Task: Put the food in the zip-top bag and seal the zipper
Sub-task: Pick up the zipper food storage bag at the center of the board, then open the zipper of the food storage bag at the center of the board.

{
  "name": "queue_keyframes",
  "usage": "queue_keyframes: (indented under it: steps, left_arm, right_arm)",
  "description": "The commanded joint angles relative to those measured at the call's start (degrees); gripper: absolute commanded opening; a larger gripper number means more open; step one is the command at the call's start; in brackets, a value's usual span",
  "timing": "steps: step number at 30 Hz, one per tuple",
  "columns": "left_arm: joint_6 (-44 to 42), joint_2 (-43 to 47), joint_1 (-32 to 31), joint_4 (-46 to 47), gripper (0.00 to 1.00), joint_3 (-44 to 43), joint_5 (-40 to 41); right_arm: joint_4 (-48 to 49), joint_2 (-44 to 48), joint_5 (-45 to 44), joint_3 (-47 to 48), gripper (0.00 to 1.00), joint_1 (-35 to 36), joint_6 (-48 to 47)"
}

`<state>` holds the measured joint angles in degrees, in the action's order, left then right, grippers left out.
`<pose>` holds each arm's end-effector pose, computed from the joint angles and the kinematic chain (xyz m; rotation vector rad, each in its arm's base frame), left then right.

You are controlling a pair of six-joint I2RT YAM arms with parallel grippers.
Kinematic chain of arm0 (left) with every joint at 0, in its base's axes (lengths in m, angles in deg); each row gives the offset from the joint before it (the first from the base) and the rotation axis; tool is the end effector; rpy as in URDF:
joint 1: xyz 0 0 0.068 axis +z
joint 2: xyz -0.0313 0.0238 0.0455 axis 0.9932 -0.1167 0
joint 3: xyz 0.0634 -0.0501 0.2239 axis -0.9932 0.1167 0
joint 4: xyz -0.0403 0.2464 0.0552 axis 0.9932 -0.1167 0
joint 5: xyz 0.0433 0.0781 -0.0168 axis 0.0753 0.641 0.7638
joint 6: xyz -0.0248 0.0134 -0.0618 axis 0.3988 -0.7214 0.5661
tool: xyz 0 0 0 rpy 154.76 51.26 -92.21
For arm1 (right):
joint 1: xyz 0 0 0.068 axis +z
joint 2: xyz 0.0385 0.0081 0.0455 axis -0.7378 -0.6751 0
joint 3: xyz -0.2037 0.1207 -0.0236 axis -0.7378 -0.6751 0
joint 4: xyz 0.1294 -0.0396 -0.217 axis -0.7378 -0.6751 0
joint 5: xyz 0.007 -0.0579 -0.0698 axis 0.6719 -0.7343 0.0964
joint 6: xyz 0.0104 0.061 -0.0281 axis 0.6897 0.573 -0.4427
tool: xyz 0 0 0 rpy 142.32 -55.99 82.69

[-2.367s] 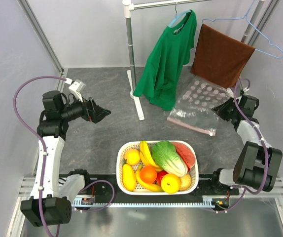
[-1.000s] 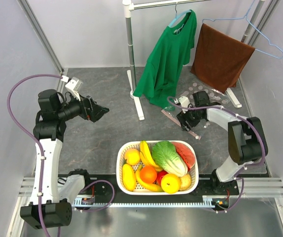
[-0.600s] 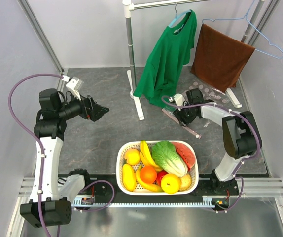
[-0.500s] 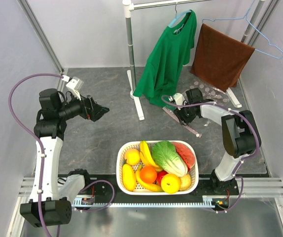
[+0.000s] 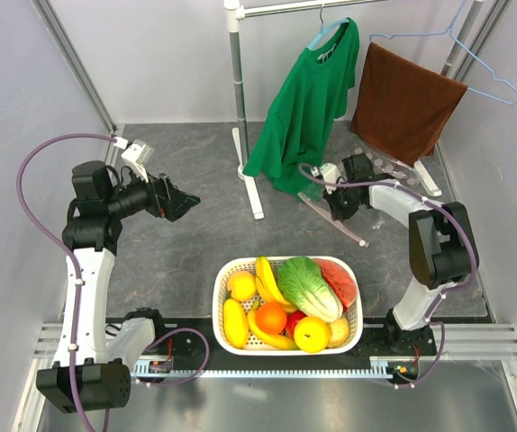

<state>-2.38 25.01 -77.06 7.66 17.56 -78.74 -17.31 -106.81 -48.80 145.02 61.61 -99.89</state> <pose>0.2197 -0.0181 0.3382 0.4333 1.8773 -0.8055 0.3315 0.0973 0.1252 -0.9844 2.4554 0.2762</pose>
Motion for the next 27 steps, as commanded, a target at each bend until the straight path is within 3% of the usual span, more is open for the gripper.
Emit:
queue_keyframes:
  steps: [1,5,7,9,11,18,25,27]
  left_arm:
    - [2.4,2.0,-0.2,-0.3,1.0,-1.4,-1.1]
    - [15.2,3.5,-0.1,1.2,0.98,-3.6,6.3]
    - [20.6,3.4,-0.1,5.0,0.98,-3.8,4.4]
    - [28.0,1.9,-0.3,9.1,1.0,-3.6,-2.7]
    - [33.0,0.9,-1.5,12.1,1.0,-3.5,-1.0]
    - [31.5,2.4,-20.4,15.6,1.0,-0.4,14.3]
    - [33.2,-6.9,-35.3,17.3,0.99,-1.5,23.1]
    - [33.3,-10.9,-40.9,19.5,0.95,-3.1,28.1]
  right_arm:
    - [-6.1,8.0,8.2,7.7,0.0,-4.6,6.9]
    - [-10.0,13.2,15.4,12.3,0.0,-9.7,14.1]
    - [-10.4,16.6,17.2,13.3,0.0,-11.8,17.1]
    - [-11.2,18.6,18.9,14.2,0.0,-12.0,20.7]
    - [-12.0,20.8,22.5,14.9,0.0,-12.0,23.4]
    - [-5.5,26.6,27.0,7.3,0.0,-11.5,40.9]
    - [5.9,34.3,22.3,-3.2,0.0,-6.7,51.8]
    - [8.9,35.1,21.5,-5.4,0.0,-4.8,53.8]
